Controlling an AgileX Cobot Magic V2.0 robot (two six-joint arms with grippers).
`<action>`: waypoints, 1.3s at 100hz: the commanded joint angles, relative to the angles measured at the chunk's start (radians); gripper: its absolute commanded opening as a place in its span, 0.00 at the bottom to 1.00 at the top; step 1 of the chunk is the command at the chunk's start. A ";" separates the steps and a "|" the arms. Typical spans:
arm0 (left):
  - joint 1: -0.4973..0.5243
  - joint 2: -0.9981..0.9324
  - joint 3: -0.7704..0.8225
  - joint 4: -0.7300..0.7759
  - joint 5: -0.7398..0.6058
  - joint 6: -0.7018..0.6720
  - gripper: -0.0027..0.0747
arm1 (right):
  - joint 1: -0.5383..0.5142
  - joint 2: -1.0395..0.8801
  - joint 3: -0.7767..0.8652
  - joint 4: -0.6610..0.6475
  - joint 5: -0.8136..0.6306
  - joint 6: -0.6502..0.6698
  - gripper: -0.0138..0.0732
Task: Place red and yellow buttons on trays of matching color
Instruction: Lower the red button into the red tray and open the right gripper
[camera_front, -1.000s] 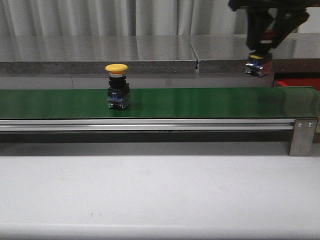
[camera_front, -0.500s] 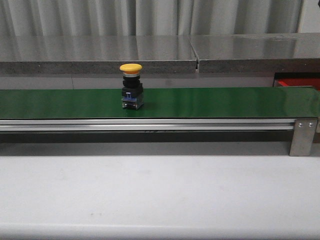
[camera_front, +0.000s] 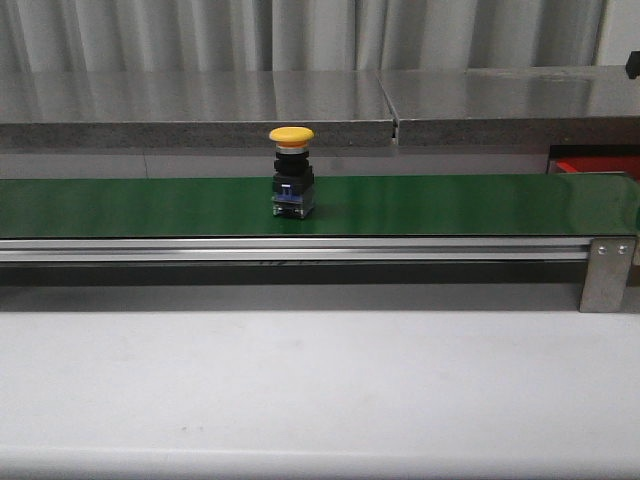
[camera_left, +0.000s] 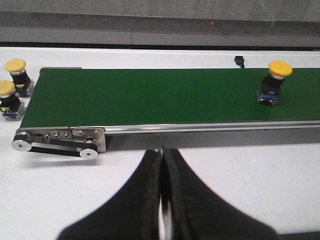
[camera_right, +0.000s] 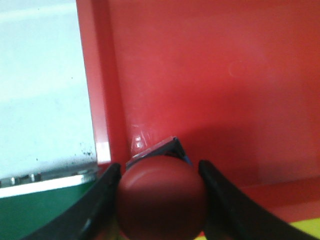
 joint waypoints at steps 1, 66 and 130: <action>-0.008 0.007 -0.025 -0.013 -0.071 -0.002 0.01 | -0.006 0.001 -0.102 0.028 -0.014 -0.007 0.23; -0.008 0.007 -0.025 -0.013 -0.072 -0.002 0.01 | -0.006 0.143 -0.241 0.094 -0.026 -0.007 0.80; -0.008 0.007 -0.025 -0.013 -0.072 -0.002 0.01 | -0.001 -0.092 -0.234 0.080 0.038 -0.019 0.79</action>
